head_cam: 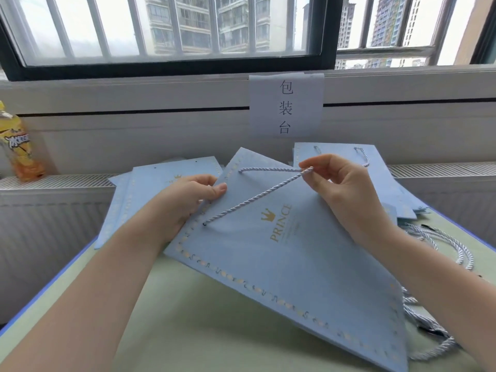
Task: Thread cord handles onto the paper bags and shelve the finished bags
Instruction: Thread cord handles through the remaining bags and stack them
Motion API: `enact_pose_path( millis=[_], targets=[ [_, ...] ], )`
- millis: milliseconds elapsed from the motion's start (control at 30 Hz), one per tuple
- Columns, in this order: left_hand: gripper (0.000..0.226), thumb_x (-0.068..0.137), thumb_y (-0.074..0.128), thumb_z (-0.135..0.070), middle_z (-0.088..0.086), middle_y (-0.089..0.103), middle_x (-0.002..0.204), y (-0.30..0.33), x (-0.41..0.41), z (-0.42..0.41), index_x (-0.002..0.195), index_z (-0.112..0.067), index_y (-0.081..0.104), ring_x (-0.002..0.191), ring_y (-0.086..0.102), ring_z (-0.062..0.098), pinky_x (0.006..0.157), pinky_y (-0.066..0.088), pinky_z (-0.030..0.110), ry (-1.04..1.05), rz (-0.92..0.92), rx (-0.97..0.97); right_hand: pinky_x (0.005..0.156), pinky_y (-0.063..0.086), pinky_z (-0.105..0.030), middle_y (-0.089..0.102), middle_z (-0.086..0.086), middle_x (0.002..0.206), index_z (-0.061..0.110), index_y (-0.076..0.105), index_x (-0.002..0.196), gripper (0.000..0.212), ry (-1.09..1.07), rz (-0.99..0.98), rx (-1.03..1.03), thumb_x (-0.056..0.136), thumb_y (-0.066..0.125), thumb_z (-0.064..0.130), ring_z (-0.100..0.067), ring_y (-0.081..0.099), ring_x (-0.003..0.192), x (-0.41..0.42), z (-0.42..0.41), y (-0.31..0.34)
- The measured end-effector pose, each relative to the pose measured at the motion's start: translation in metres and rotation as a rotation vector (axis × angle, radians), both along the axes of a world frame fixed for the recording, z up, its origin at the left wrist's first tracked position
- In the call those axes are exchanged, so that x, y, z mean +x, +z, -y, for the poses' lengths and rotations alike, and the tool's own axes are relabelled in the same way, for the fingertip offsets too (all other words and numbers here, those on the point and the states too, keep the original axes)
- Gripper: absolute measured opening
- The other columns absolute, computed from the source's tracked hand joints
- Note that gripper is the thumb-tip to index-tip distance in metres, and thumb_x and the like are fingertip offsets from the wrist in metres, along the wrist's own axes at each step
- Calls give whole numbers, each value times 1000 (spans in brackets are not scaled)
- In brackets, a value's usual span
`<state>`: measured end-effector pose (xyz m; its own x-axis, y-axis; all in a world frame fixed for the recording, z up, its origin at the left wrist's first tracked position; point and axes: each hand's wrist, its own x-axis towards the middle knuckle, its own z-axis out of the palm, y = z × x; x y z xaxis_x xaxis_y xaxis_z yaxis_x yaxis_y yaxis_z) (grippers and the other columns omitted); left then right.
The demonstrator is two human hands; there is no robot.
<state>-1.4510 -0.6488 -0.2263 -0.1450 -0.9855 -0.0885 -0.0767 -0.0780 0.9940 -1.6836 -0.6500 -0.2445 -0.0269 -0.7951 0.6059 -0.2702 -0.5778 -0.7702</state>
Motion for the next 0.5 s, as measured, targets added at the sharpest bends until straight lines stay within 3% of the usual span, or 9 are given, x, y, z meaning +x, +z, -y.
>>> enact_pose_path(
  millis=[67, 133, 200, 267, 333, 400, 500],
  targets=[
    [16, 92, 55, -11, 4, 67, 66, 3, 7, 1, 77, -10, 58, 53, 64, 16, 49, 54, 25, 57, -62, -35, 71, 40, -7, 61, 11, 82, 23, 64, 90, 13, -85, -29, -6, 90, 61, 11, 4, 52, 73, -4, 3, 2],
    [18, 93, 54, -10, 5, 68, 66, 5, 14, 3, 75, -9, 58, 51, 65, 15, 47, 53, 23, 126, -149, -95, 80, 41, -16, 59, 10, 89, 21, 62, 98, 10, -244, -42, -29, 90, 58, 18, 1, 53, 83, -10, 7, 1],
    [19, 93, 52, -9, 4, 68, 65, 8, 19, 5, 75, -9, 58, 50, 65, 14, 47, 53, 22, 205, -242, -188, 94, 37, -30, 54, 3, 108, 19, 58, 115, 28, -439, -85, -19, 88, 55, 27, -13, 47, 106, -18, 14, 2],
    [20, 94, 51, -8, 0, 69, 62, 8, 21, 8, 75, -11, 57, 51, 65, 12, 49, 54, 22, 316, -316, -296, 100, 33, -35, 44, -3, 127, 16, 46, 131, 45, -483, -55, 86, 90, 60, 27, -20, 40, 121, -24, 18, 3],
    [20, 95, 51, -9, -3, 70, 64, 6, 21, 12, 76, -13, 56, 57, 66, 12, 55, 56, 24, 421, -354, -391, 96, 43, -34, 48, -4, 128, 15, 44, 133, 49, -258, 92, 227, 90, 62, 30, -19, 50, 116, -27, 21, 5],
    [17, 95, 52, -12, 0, 68, 72, 1, 22, 16, 78, -15, 57, 66, 65, 16, 67, 57, 31, 510, -373, -470, 79, 55, -31, 67, -1, 109, 16, 56, 117, 28, 55, 219, 367, 91, 59, 27, -18, 65, 100, -26, 20, 4],
    [9, 95, 54, -15, -3, 63, 80, -6, 19, 21, 87, -19, 55, 75, 60, 16, 77, 52, 34, 612, -255, -585, 56, 52, -19, 72, 9, 86, 24, 62, 101, 13, 201, 302, 358, 91, 58, 18, -7, 68, 77, -23, 20, -3]
  ],
)
